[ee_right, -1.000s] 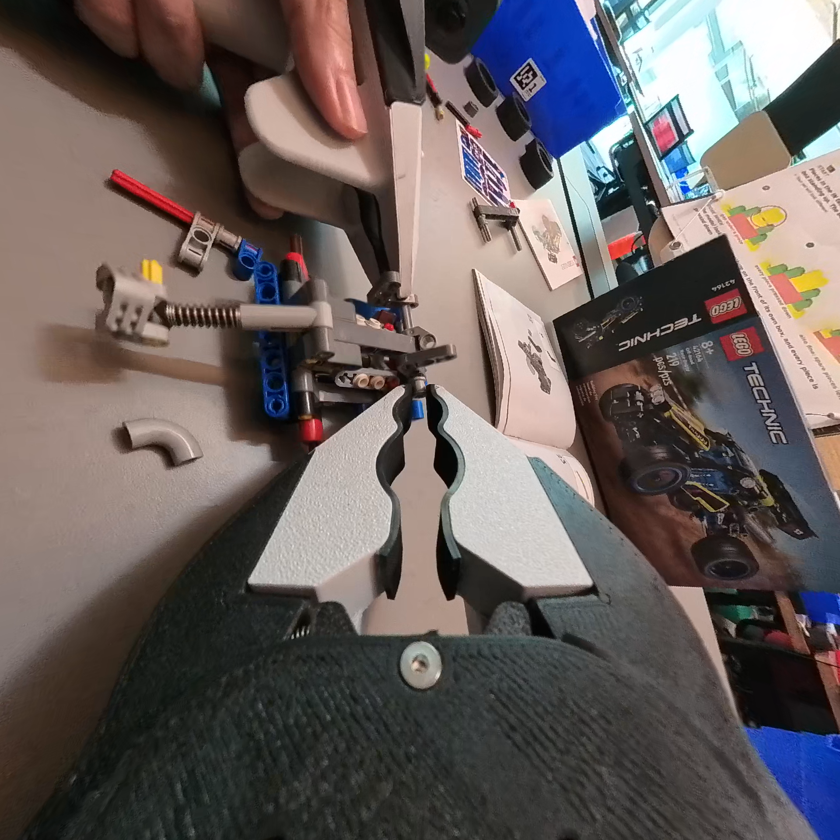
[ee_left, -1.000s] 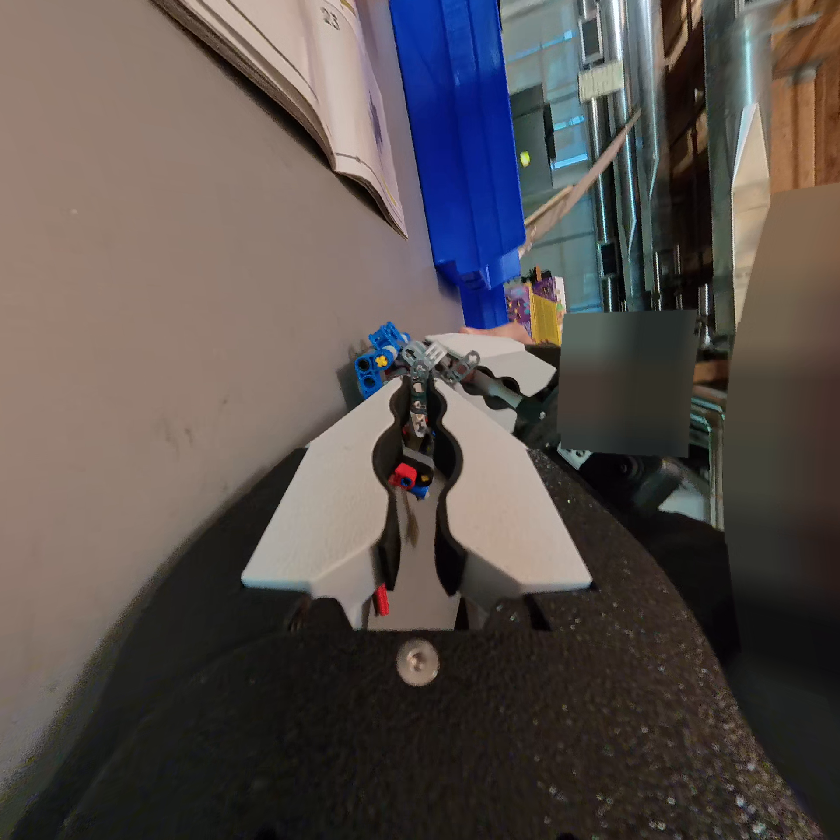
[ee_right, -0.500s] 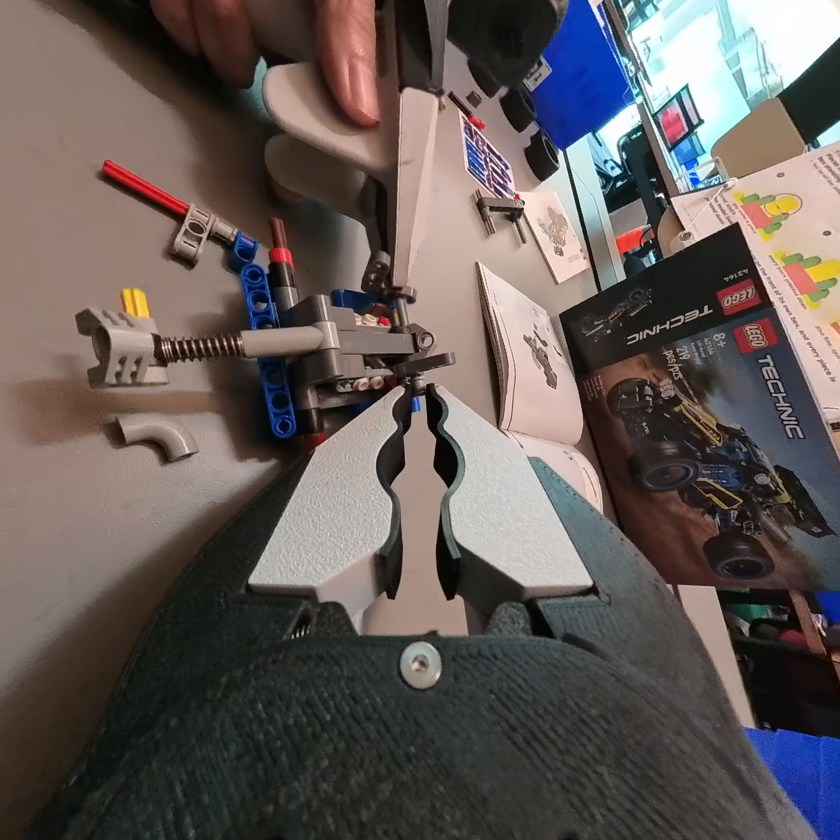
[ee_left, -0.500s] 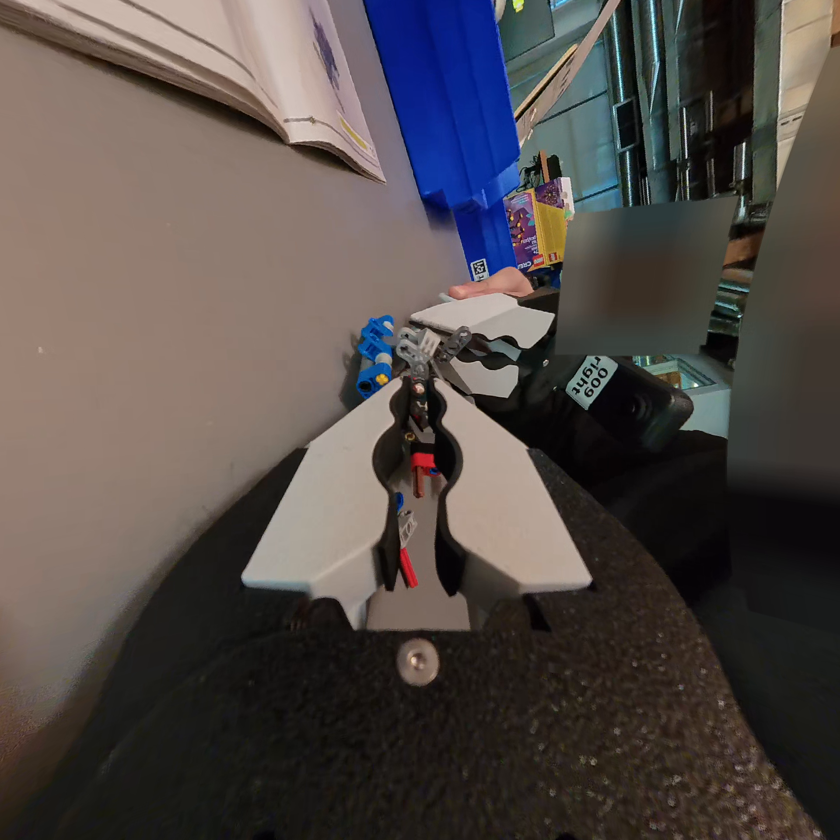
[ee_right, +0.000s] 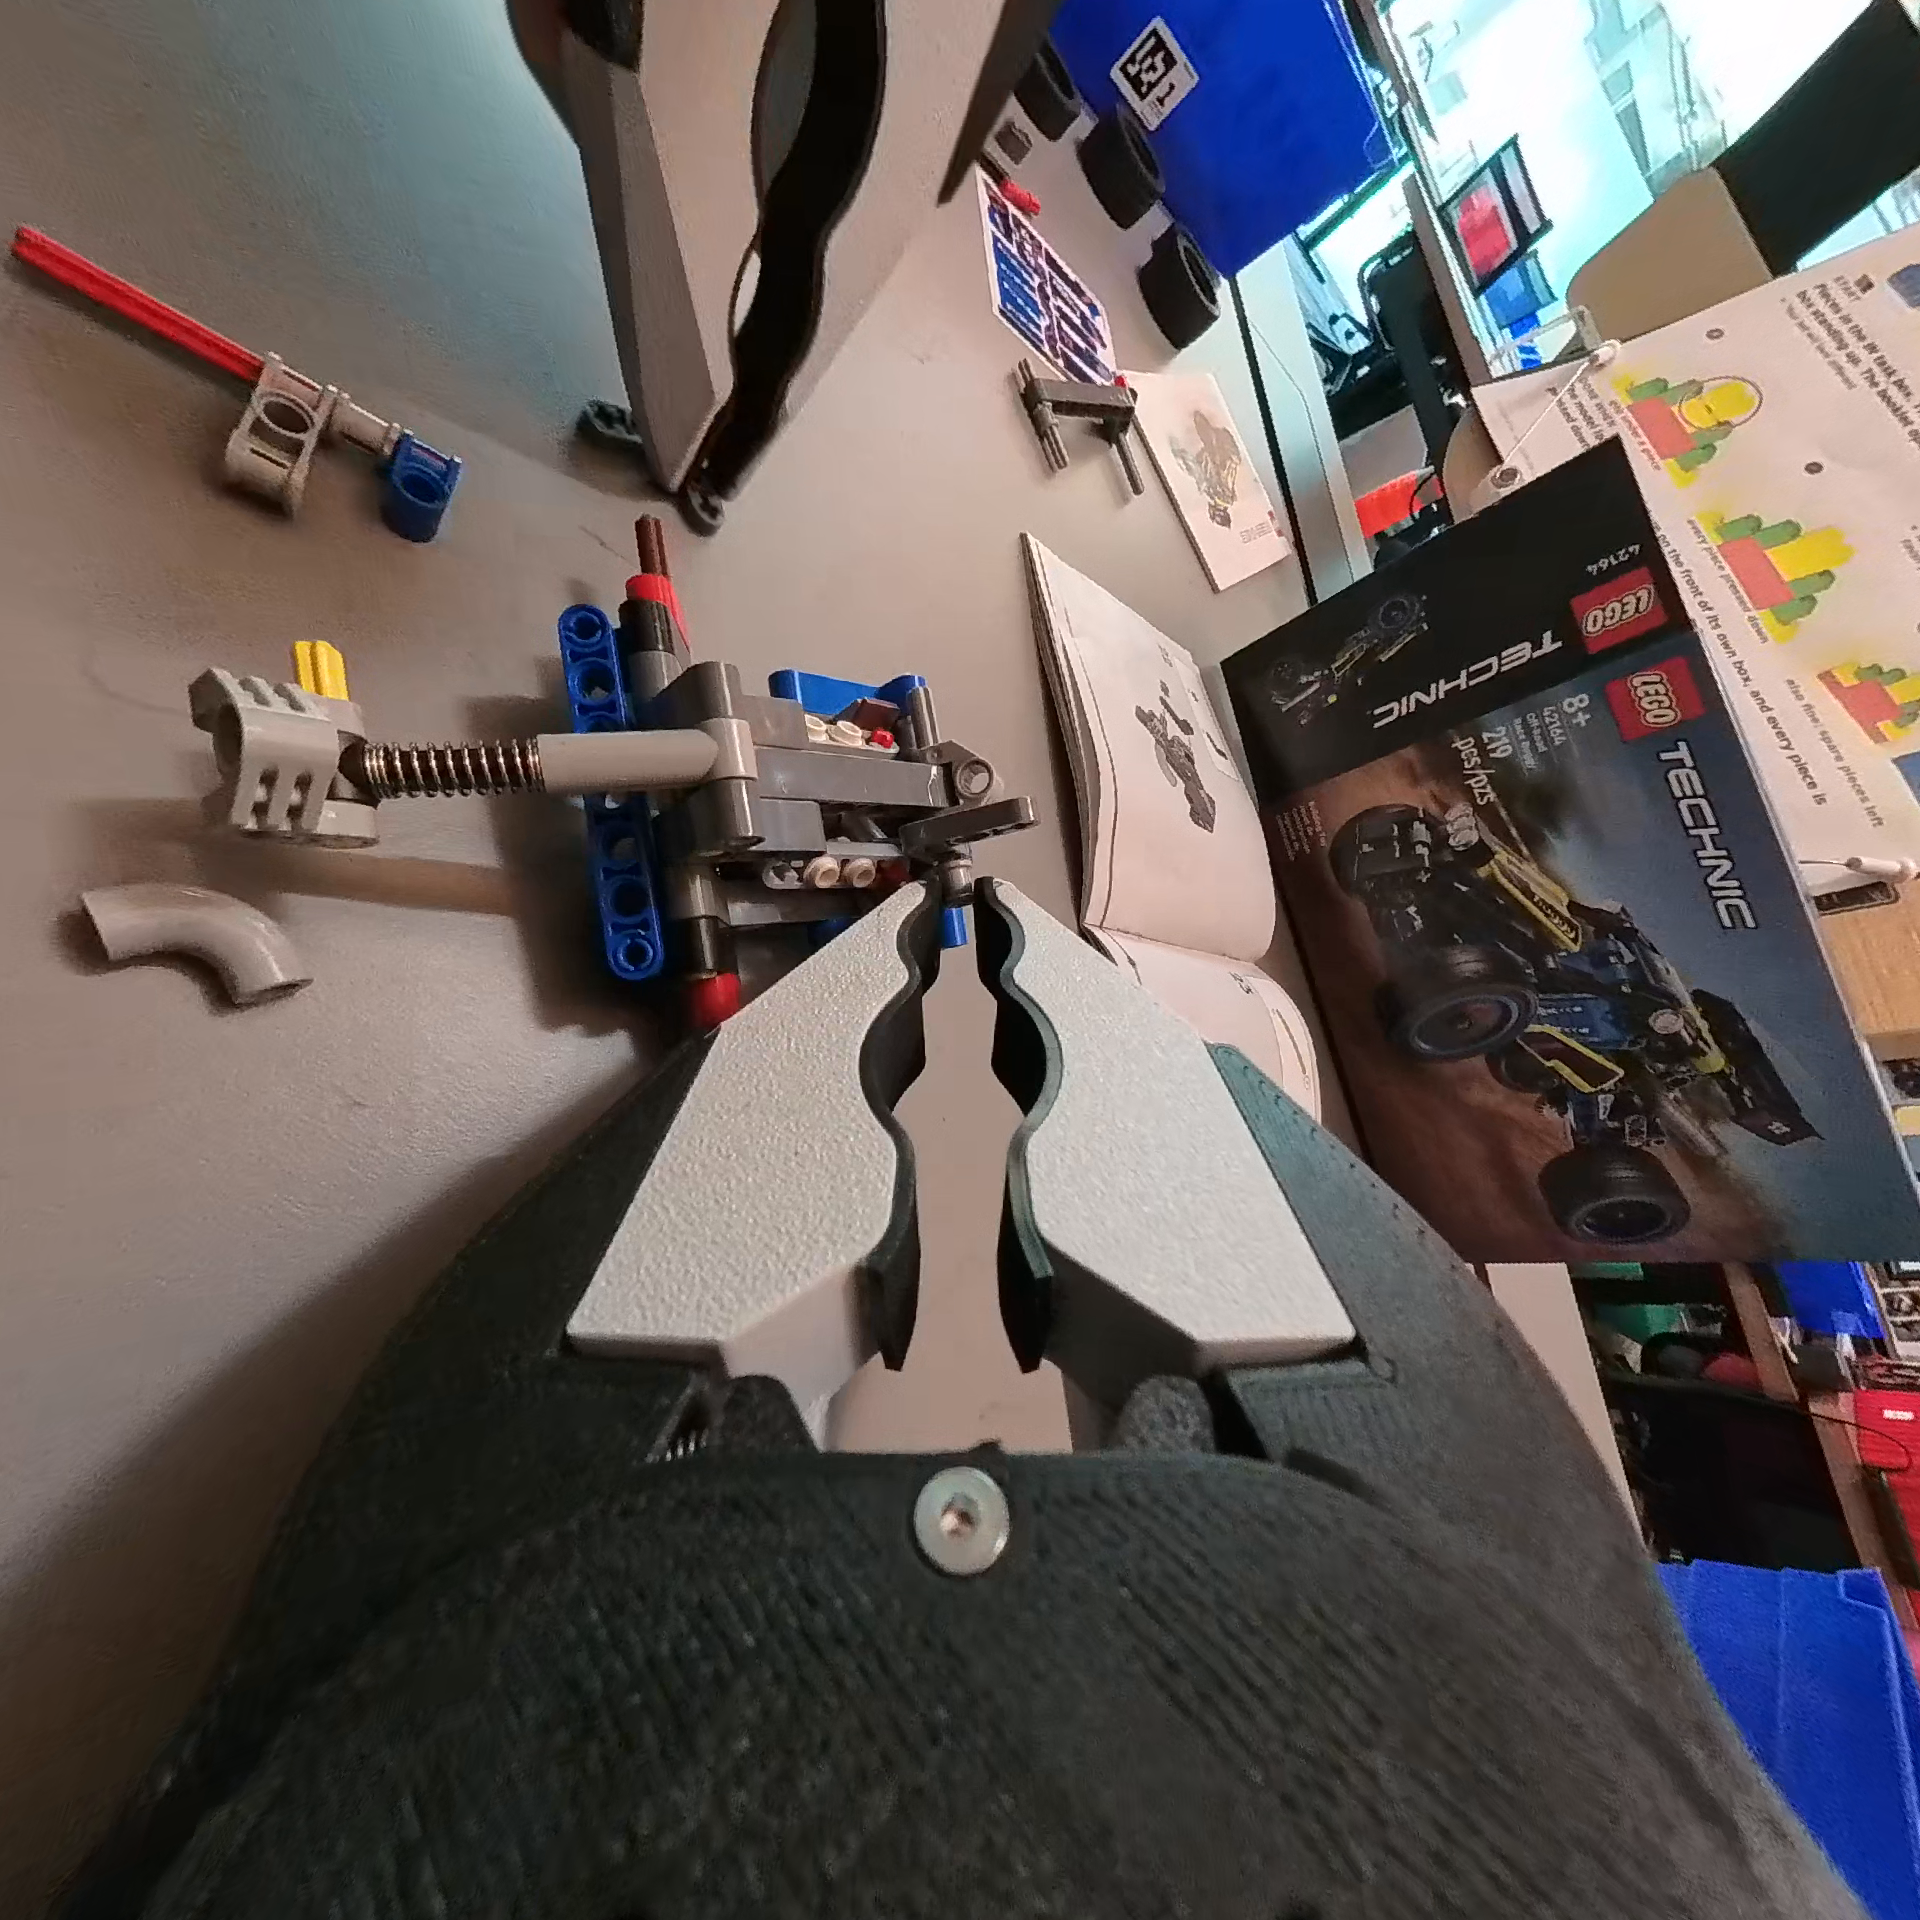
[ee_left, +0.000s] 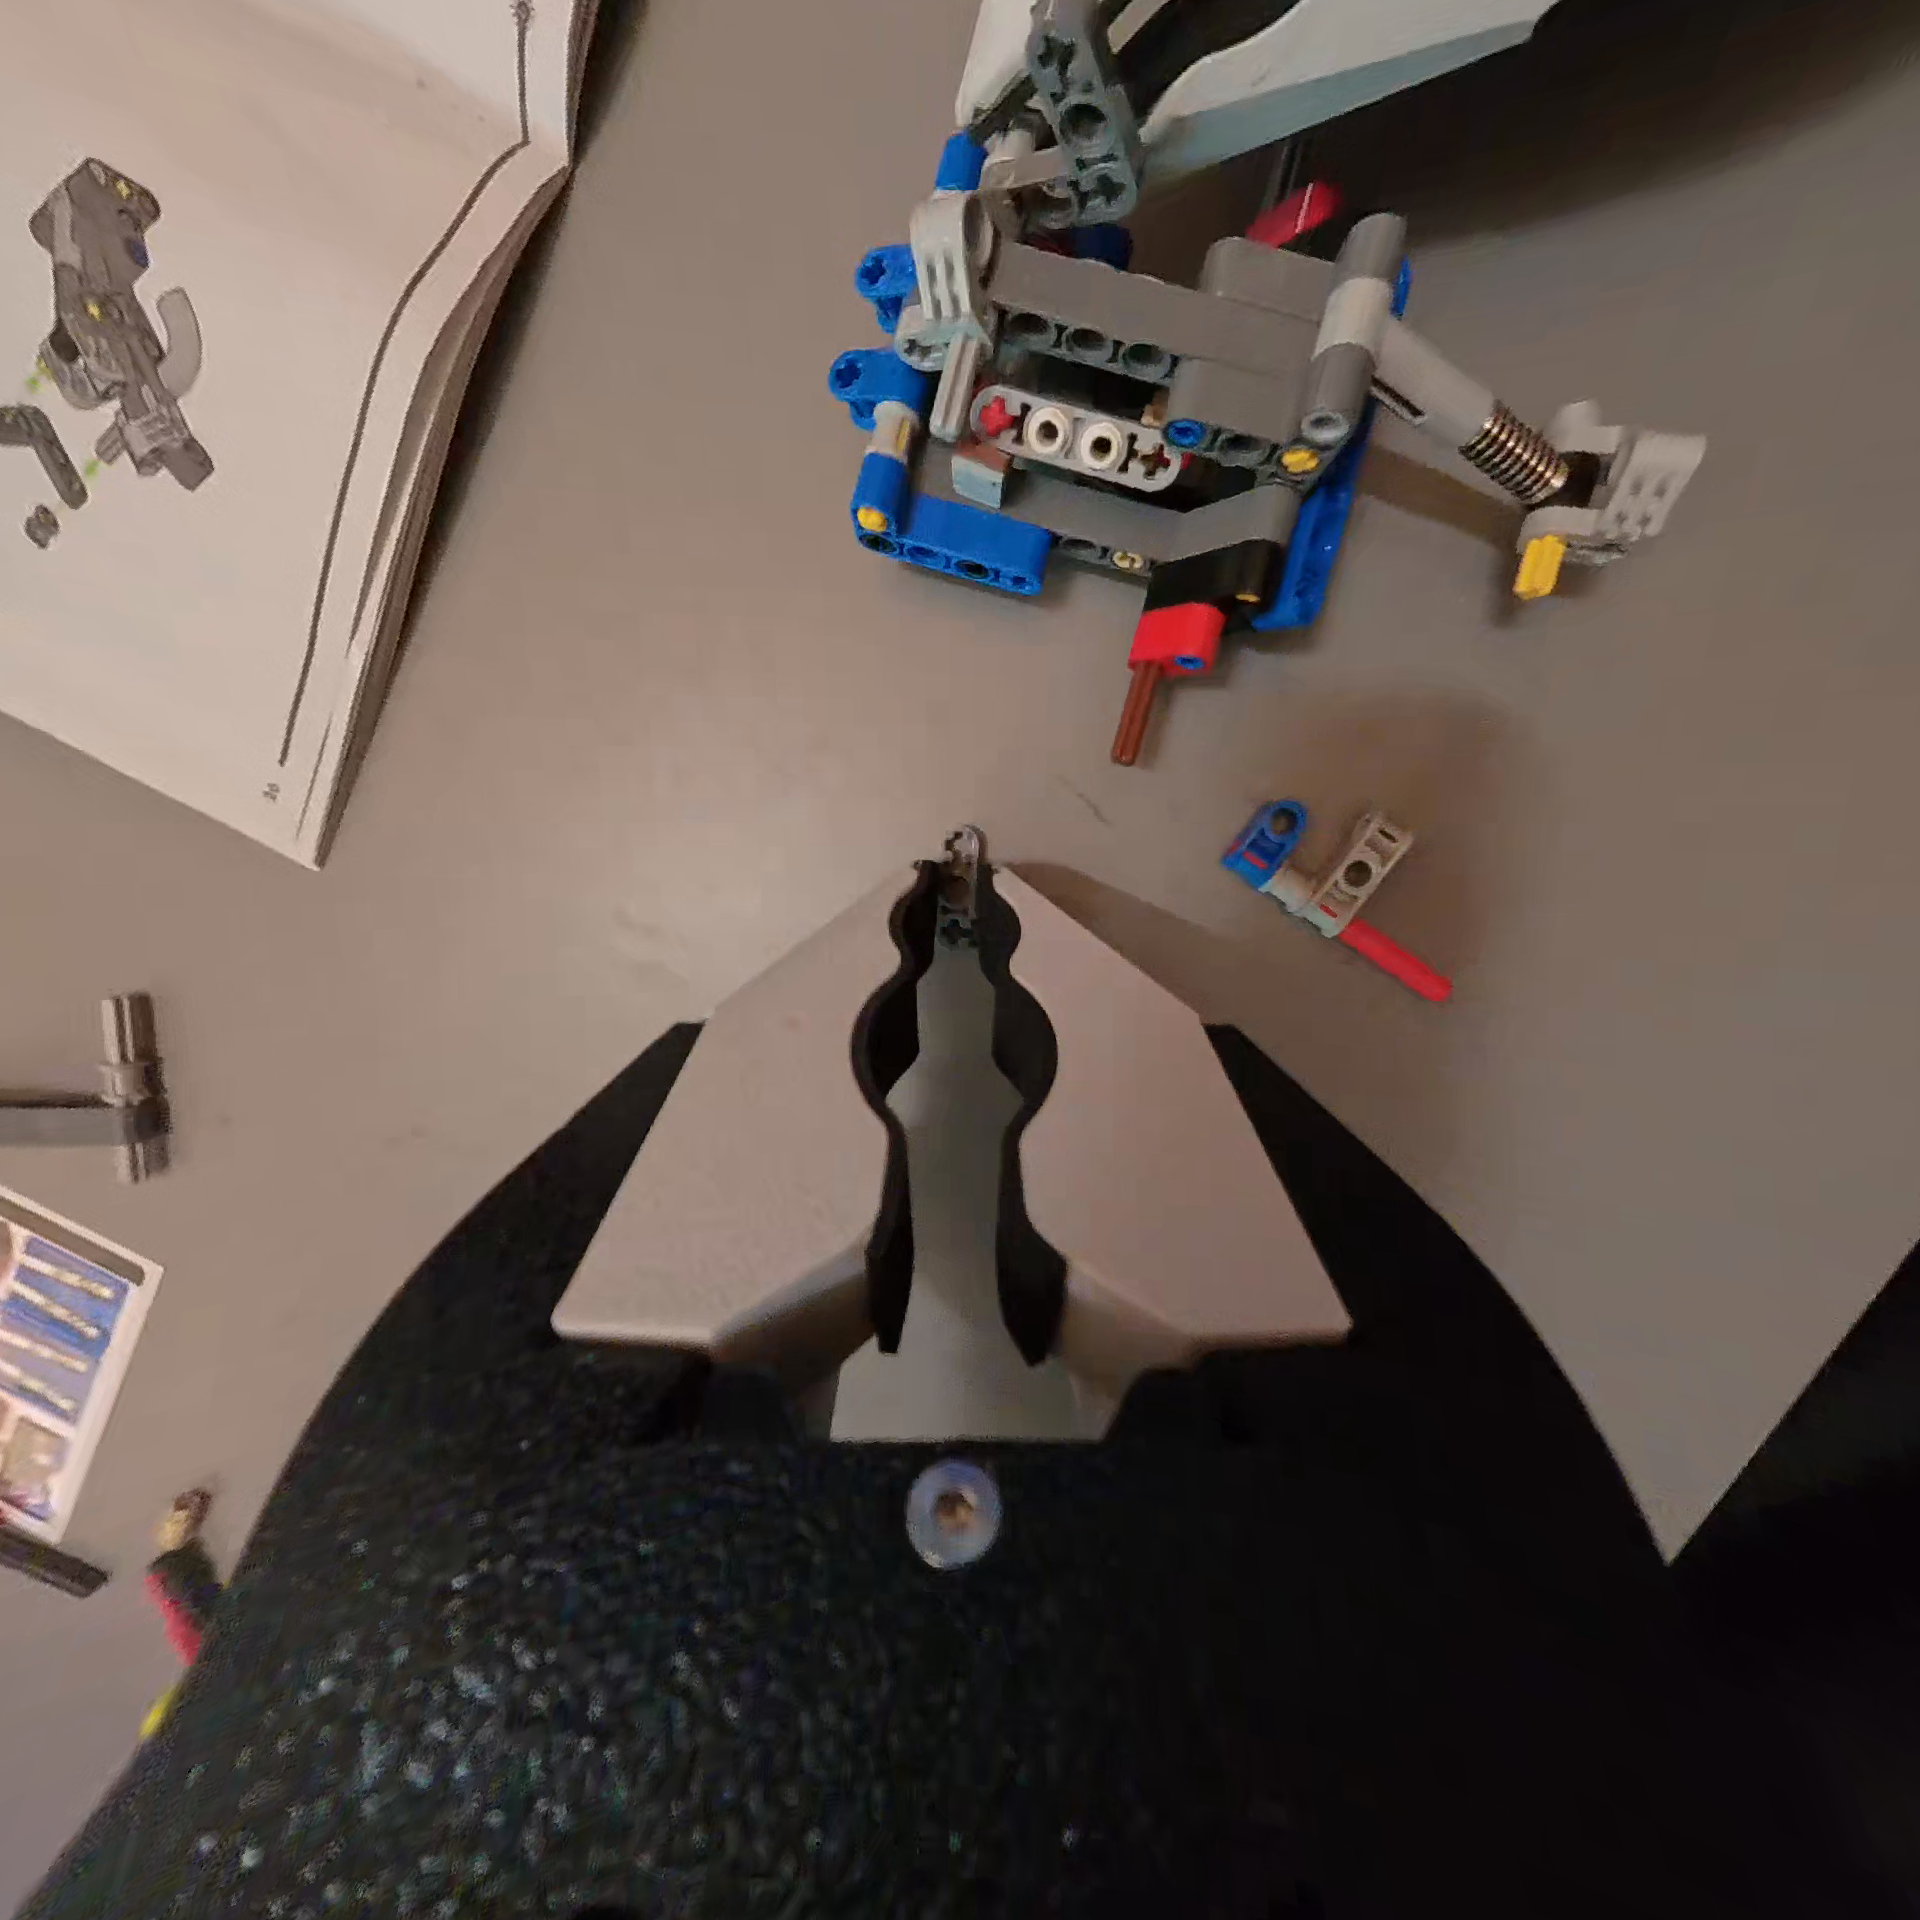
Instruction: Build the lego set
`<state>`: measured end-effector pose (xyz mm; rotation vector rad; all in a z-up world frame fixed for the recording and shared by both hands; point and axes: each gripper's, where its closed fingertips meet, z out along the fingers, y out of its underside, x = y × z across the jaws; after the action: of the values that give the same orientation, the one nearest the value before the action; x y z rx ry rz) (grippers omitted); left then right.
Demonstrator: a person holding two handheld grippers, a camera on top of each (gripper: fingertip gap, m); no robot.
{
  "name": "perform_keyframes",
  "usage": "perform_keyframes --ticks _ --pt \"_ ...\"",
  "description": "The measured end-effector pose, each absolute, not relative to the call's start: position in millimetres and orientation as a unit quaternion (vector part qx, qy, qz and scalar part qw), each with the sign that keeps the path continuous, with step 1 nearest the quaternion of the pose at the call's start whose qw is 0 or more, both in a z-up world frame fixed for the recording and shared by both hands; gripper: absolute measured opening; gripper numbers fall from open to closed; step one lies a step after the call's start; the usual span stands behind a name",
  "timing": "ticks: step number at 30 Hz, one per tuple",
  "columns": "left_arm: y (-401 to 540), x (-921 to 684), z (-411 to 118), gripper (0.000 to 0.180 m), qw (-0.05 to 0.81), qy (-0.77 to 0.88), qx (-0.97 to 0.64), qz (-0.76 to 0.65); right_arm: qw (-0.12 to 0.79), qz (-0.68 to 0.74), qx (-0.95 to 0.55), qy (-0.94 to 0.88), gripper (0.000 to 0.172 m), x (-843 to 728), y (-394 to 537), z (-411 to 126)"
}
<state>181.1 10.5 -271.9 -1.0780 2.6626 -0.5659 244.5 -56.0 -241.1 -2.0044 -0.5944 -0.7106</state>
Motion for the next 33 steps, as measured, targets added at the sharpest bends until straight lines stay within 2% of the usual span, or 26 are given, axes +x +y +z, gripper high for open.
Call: perform_keyframes --ticks 13,23,26,30,33 --pt "8.4 184.4 -272.1 0.008 0.103 0.92 -0.328 -0.186 0.449 -0.287 -0.809 -0.247 0.004 242.0 -55.5 -241.3" --pt "5.3 185.4 -272.6 0.003 0.077 0.922 -0.324 -0.198 0.45 -0.286 -0.809 -0.249 0.004 241.2 -55.1 -241.5" --pt "-2.0 191.4 -264.1 0.003 0.032 0.87 -0.399 -0.289 0.449 -0.286 -0.809 -0.248 0.004 241.2 -55.0 -241.8" --pt "-20.6 207.6 -216.5 0.003 -0.115 0.656 -0.523 -0.532 0.448 -0.286 -0.811 -0.245 0.004 241.2 -55.0 -241.7" --pt "-25.1 206.6 -219.0 0.003 -0.186 0.556 -0.567 -0.578 0.448 -0.283 -0.813 -0.24 0.004 241.3 -55.0 -241.9"
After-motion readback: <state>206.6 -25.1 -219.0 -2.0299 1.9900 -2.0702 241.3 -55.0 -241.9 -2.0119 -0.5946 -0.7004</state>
